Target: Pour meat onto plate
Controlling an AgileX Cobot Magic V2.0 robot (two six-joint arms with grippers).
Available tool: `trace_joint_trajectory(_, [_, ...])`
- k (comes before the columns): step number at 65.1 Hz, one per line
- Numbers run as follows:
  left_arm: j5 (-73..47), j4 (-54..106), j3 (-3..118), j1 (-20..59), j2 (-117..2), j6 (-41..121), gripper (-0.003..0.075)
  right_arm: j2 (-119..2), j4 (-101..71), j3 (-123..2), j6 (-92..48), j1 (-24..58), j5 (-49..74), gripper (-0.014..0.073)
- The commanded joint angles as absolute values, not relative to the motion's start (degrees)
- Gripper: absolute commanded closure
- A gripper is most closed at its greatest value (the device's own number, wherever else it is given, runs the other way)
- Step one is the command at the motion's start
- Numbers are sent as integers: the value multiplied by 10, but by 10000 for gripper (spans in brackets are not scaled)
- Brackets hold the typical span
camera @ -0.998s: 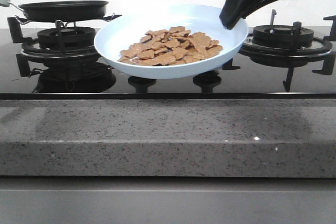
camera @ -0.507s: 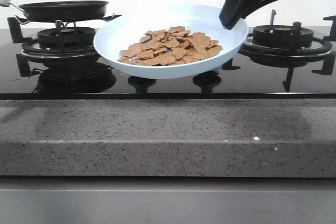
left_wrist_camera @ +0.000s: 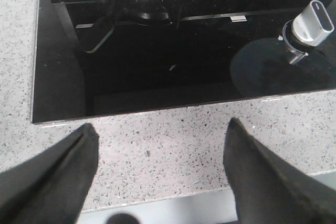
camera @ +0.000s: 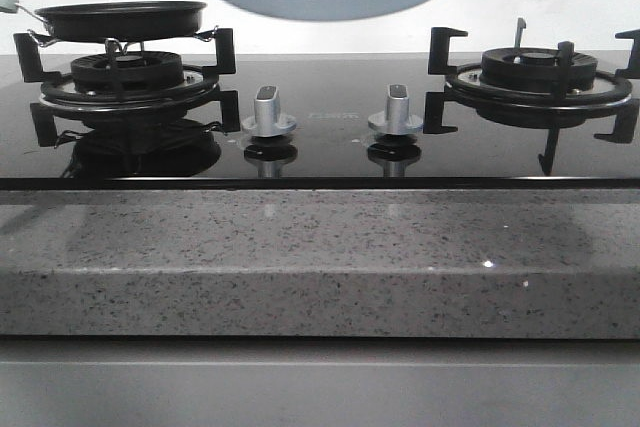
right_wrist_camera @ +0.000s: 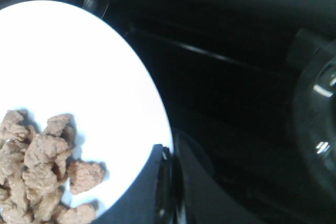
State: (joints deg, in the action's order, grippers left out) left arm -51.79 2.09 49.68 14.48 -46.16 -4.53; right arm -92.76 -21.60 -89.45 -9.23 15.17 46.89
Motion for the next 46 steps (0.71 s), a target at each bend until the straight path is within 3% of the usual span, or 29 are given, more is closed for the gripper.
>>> trace_joint_trajectory(1, [-480,23,510,149,-457,-52,230,-943,-236,-960,-95,135,470,663])
trace_joint_trajectory(23, [-478,23,510,149,-457,-52,230,-1087,-241,-1094,-95,108,491,663])
trace_joint_trajectory(46, [-476,23,510,149,-457,-52,230,-1154,-273,-1119,-95,108,485,663])
